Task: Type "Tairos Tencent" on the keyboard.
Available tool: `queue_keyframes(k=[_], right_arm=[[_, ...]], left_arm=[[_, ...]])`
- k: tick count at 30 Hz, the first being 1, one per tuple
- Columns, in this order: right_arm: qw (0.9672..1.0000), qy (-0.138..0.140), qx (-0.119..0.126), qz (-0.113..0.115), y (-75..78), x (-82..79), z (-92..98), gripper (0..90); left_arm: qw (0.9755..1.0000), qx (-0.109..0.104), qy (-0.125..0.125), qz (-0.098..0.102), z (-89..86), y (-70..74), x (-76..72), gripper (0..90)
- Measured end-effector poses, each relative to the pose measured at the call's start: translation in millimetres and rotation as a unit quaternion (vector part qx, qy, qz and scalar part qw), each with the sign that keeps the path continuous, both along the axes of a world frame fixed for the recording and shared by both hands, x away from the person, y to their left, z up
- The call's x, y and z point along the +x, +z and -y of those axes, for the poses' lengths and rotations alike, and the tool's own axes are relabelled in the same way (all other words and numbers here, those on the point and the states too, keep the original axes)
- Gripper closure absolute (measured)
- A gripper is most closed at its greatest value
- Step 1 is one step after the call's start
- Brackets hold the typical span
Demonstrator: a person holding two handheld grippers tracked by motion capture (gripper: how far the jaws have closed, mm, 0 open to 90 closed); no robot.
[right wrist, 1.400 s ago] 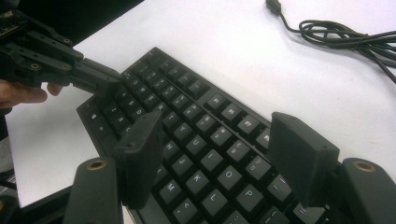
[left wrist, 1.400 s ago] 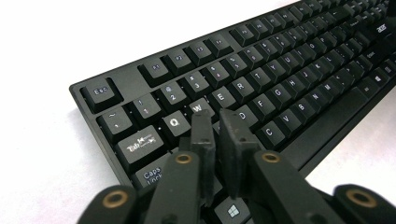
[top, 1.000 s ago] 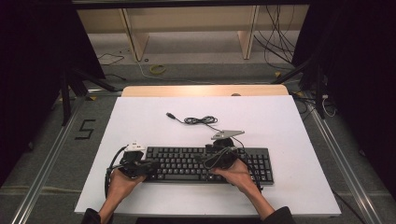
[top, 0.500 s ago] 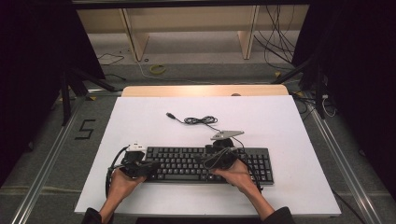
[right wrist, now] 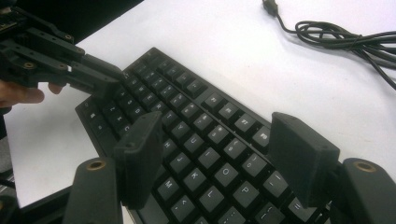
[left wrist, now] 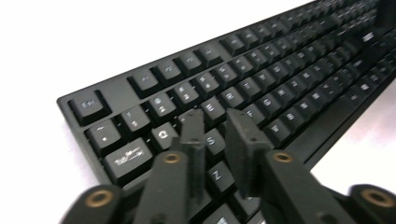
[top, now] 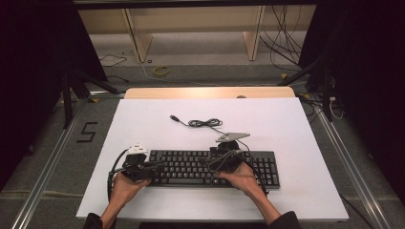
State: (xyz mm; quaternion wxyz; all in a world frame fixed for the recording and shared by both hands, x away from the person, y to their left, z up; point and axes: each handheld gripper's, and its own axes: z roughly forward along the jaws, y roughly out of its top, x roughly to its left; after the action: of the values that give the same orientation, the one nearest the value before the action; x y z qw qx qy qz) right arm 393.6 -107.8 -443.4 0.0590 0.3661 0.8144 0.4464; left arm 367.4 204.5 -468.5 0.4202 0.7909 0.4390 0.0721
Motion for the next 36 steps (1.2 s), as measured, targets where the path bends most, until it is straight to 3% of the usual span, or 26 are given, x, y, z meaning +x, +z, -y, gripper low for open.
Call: queue_keyframes(k=[7,14,24,36], right_arm=[[1.0000,0.001,0.001,0.003,1.0,1.7,-2.0,37.7],[1.0000,0.004,-0.002,0.005,0.3,3.0,-3.4,40.0],[0.9999,0.014,-0.005,0.002,-1.0,3.9,-8.5,48.0],[0.9995,0.020,-0.026,-0.006,-5.3,4.9,-16.5,71.4]], left_arm=[[0.9997,-0.020,0.004,0.011,-0.8,2.3,0.3,55.0],[0.9988,-0.043,0.012,0.019,-0.8,4.4,-0.2,43.0],[0.9983,-0.054,0.009,0.020,0.4,4.8,-1.0,36.8],[0.9974,-0.065,0.008,0.030,-0.9,8.2,-3.6,34.1]])
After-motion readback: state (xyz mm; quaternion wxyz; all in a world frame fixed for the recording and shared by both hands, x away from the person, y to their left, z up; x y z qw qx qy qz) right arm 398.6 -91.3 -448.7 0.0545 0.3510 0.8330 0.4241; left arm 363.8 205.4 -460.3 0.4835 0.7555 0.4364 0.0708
